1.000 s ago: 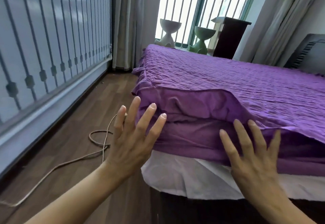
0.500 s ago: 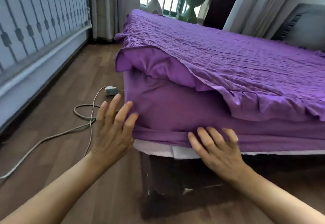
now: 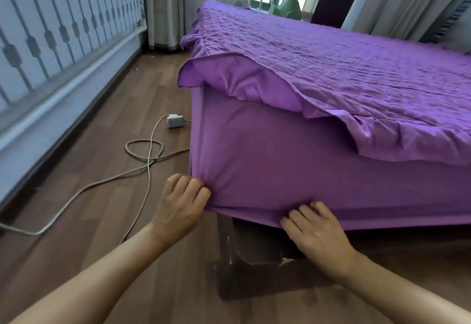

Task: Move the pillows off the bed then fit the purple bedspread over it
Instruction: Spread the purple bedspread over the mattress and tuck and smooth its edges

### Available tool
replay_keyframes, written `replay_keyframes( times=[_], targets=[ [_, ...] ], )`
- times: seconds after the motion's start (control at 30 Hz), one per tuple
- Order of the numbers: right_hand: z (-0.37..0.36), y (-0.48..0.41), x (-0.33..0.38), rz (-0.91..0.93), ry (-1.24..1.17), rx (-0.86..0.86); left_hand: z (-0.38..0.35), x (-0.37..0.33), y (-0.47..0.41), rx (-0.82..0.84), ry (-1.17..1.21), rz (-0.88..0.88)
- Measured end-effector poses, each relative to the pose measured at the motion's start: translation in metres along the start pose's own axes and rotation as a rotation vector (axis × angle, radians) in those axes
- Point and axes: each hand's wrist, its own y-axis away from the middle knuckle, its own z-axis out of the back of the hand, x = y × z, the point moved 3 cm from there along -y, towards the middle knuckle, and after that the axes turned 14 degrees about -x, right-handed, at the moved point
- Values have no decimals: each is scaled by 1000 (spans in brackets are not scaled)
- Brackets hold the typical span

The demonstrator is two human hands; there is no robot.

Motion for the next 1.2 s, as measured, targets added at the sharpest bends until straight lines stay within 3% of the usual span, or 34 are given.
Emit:
replay_keyframes(
  times=[0.27, 0.57, 0.97, 1.1, 1.2],
  targets=[
    [3, 6, 3, 7, -25, 71, 1, -8, 13, 47, 167, -14],
    [7, -5, 2, -199, -180, 155, 4, -14, 11, 152, 321, -89],
    [-15, 10, -10, -175, -64, 237, -18, -25, 31, 229, 383, -31],
    [-12, 11, -6, -149, -47, 286, -24, -26, 36, 351, 497, 30],
    [-10, 11, 5, -68, 21, 280, -21, -24, 45, 555, 565, 106]
  ],
)
